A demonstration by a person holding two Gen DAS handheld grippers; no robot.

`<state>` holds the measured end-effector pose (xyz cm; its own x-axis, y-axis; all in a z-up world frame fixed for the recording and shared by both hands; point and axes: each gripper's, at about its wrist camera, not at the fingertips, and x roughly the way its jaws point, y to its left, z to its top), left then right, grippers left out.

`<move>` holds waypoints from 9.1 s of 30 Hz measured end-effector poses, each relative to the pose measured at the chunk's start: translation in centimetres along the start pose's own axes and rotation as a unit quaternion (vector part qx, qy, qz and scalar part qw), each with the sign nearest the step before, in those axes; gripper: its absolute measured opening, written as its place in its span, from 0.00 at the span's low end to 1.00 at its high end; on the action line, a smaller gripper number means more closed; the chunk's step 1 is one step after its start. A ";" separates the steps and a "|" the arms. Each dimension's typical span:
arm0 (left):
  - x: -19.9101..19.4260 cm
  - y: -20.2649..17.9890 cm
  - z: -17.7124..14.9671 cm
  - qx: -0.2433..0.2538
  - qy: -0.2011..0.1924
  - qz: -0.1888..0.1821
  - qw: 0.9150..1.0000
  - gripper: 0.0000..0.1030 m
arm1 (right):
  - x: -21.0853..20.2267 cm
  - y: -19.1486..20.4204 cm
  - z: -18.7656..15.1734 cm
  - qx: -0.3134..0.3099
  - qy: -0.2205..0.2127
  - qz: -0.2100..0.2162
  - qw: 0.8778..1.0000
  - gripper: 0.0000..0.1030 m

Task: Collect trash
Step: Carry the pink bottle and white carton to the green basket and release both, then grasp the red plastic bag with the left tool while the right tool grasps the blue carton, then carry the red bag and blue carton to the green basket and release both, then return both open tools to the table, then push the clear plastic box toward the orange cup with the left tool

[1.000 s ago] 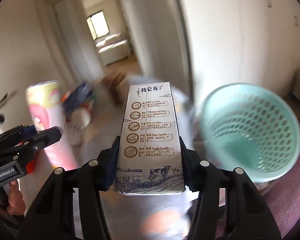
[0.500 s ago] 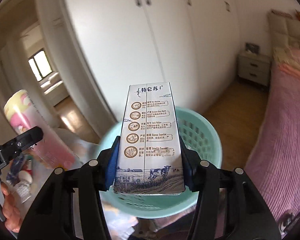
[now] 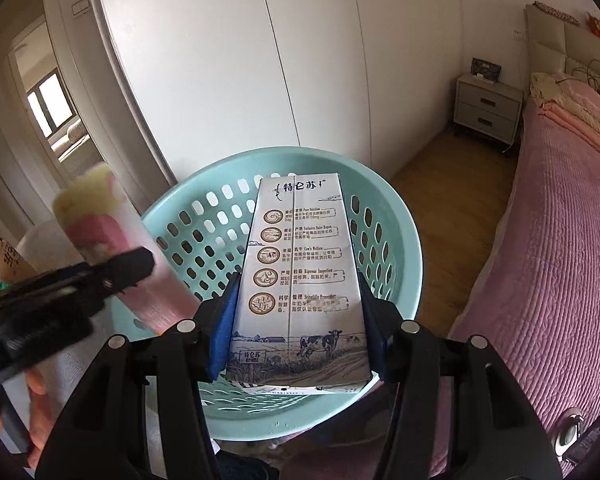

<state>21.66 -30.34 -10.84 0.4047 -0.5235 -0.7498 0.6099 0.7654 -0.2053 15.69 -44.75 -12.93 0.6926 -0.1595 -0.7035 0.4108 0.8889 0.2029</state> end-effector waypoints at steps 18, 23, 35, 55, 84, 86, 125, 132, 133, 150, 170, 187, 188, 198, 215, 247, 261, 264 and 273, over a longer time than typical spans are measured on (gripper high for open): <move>-6.6 1.7 -1.4 -0.031 -0.044 0.022 0.998 0.68 | -3.2 -0.9 -1.1 0.010 -0.017 0.053 0.998 0.64; -11.7 3.4 -2.9 -0.057 -0.085 0.029 0.994 0.73 | -5.1 0.7 -1.5 -0.007 -0.029 0.070 0.997 0.64; -25.9 10.2 -8.4 -0.140 -0.186 0.110 0.966 0.76 | -10.3 9.0 -2.2 -0.083 -0.063 0.139 0.985 0.64; -39.2 25.3 -23.3 -0.339 -0.188 0.272 0.881 0.79 | -8.7 24.4 -9.3 -0.205 -0.034 0.218 0.954 0.64; -33.5 27.3 -26.6 -0.307 -0.128 0.309 0.891 0.50 | -3.6 37.0 -4.7 -0.137 0.072 0.268 0.951 0.68; -33.4 27.2 -26.4 -0.303 -0.128 0.310 0.892 0.50 | -2.2 37.6 -4.3 -0.126 0.094 0.276 0.948 0.68; -30.9 19.0 -21.8 -0.220 -0.145 0.253 0.931 0.44 | -6.7 29.7 -8.8 -0.264 0.112 0.239 0.928 0.34; -31.1 18.6 -22.0 -0.216 -0.141 0.258 0.931 0.44 | -6.1 29.0 -11.1 -0.240 0.130 0.271 0.923 0.38; -31.1 18.5 -22.0 -0.215 -0.141 0.258 0.931 0.44 | -6.1 28.8 -11.2 -0.232 0.131 0.273 0.924 0.38; -28.7 14.8 -17.8 -0.163 -0.126 0.239 0.949 0.44 | -8.7 24.1 -10.8 -0.193 0.076 0.301 0.931 0.33; -21.1 2.6 -4.9 -0.027 -0.156 0.153 0.975 0.44 | -11.9 5.9 -0.6 -0.048 -0.078 0.232 0.968 0.33; -7.1 0.3 2.8 -0.026 -0.068 0.034 0.997 0.44 | -3.1 -1.2 2.4 0.043 -0.037 0.103 0.993 0.33; -6.3 0.5 3.0 -0.032 -0.060 0.029 0.997 0.44 | -2.5 -1.1 2.5 0.046 -0.032 0.096 0.994 0.33; -2.3 0.6 3.3 -0.034 -0.027 0.036 0.998 0.56 | 0.4 -1.0 1.3 0.060 0.008 0.075 0.995 0.38; -13.3 3.4 -0.8 -0.069 -0.113 0.017 0.991 0.68 | -5.7 3.4 1.2 0.011 -0.026 0.113 0.993 0.54; -33.0 30.1 -15.1 -0.234 -0.160 0.213 0.935 0.74 | -5.3 29.1 -8.5 -0.185 0.029 0.264 0.946 0.54; -32.5 34.2 -18.1 -0.219 -0.112 0.233 0.941 0.74 | -5.5 29.5 -9.1 -0.204 0.014 0.252 0.946 0.58; -32.0 33.8 -18.5 -0.220 -0.102 0.237 0.941 0.76 | -6.0 29.1 -9.0 -0.202 0.001 0.264 0.943 0.62; -31.6 32.2 -19.3 -0.234 -0.086 0.246 0.937 0.76 | -4.7 26.9 -7.7 -0.144 0.034 0.330 0.933 0.64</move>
<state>15.37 18.12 -5.91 0.6868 -0.0866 -0.7217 -0.0280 0.9890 -0.1453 18.97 -16.81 -9.40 0.6958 0.4809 -0.5335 -0.2738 0.8643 0.4219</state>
